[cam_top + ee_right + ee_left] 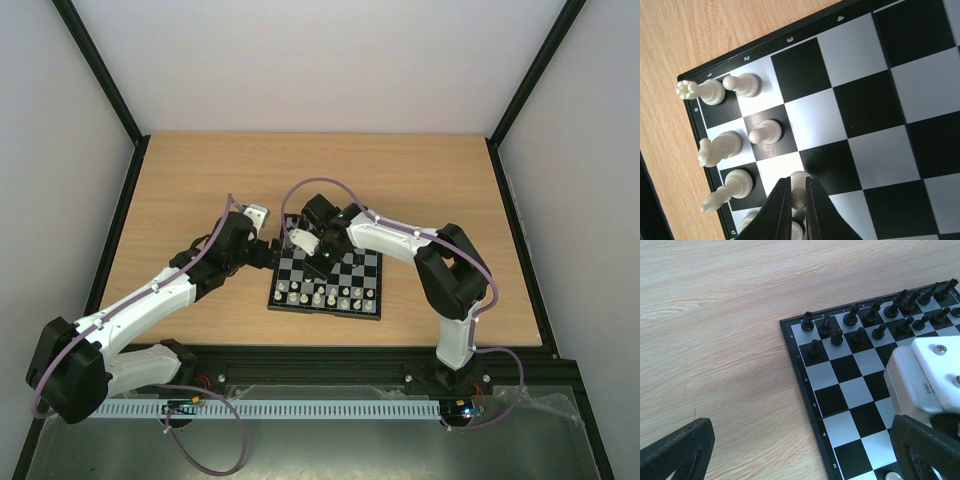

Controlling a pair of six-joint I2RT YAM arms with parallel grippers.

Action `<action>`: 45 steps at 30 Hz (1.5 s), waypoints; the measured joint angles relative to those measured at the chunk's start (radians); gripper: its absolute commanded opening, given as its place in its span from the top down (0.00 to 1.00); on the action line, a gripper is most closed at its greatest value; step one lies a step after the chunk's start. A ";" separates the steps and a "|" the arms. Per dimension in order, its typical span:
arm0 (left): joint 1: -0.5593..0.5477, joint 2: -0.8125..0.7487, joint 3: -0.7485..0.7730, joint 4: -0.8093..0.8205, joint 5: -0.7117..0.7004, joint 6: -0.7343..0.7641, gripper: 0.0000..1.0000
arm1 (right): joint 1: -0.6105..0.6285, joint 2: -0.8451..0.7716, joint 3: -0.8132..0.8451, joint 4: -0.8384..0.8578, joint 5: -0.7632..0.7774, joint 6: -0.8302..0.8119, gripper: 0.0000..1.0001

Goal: Set up the chess pieces on the board

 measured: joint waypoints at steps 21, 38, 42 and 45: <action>0.000 0.000 0.000 0.000 0.000 0.000 0.01 | 0.025 0.002 -0.009 -0.030 -0.032 -0.022 0.93; 0.000 0.000 0.000 0.000 0.000 0.000 0.01 | 0.026 0.027 -0.009 -0.030 -0.032 -0.022 0.90; 0.000 0.000 0.000 0.000 0.000 0.000 0.01 | 0.027 0.031 -0.010 -0.030 -0.032 -0.019 0.80; 0.000 0.000 0.000 0.000 0.000 0.000 0.01 | 0.028 0.031 -0.011 -0.029 -0.033 -0.022 0.70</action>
